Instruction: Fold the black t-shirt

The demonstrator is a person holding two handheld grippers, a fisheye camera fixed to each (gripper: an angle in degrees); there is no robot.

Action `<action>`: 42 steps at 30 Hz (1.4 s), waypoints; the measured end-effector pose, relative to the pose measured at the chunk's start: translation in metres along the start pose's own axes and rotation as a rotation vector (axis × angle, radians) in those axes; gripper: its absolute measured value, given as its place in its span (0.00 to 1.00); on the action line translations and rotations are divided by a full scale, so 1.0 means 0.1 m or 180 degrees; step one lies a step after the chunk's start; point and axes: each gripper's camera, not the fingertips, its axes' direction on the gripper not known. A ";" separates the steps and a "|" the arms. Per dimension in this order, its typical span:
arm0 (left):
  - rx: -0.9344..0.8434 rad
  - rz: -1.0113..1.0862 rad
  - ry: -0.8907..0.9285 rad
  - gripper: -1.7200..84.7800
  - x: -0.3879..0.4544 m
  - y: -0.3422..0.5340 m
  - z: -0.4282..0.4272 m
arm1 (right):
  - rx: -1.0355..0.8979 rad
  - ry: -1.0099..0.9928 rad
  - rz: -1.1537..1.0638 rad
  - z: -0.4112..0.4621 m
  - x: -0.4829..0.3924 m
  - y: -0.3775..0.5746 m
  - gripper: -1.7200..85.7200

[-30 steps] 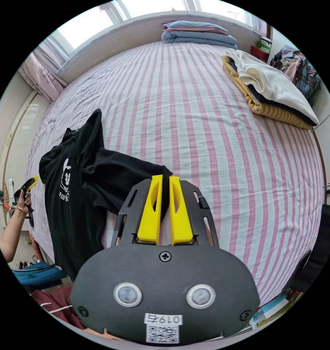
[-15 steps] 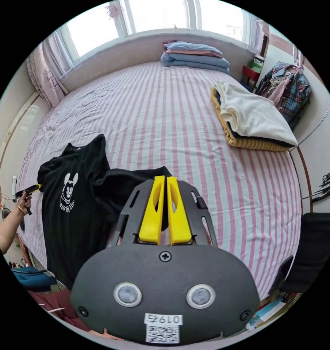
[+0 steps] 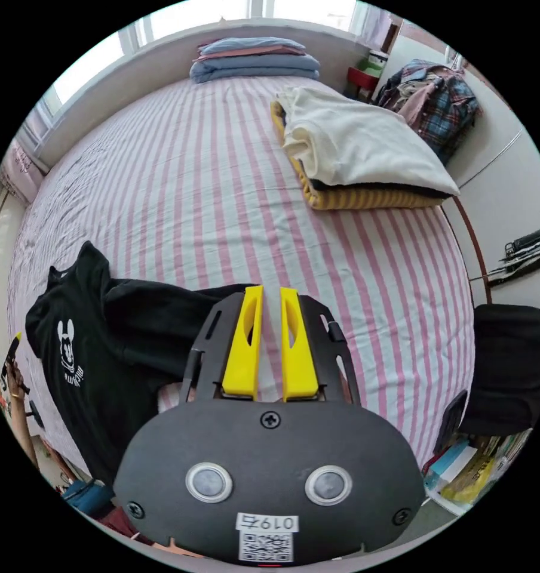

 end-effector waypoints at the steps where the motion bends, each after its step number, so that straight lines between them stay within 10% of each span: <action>1: -0.0022 0.0211 0.0017 0.07 0.12 -0.13 0.04 | 0.0140 -0.0018 -0.0106 -0.09 -0.06 -0.02 0.08; 10: -0.0440 0.1316 -0.0023 0.10 0.85 -0.96 0.72 | 0.0247 -0.0370 -0.2154 -0.26 -1.94 -0.45 0.12; 24: -0.1095 0.1565 0.0765 0.12 0.82 -1.56 1.52 | -0.0653 -0.1106 -0.1894 0.40 -2.13 -0.67 0.07; 42: -0.0714 0.1716 -0.0218 0.03 1.26 -1.14 1.76 | -0.0165 -0.0288 -0.1981 0.87 -2.71 -0.09 0.02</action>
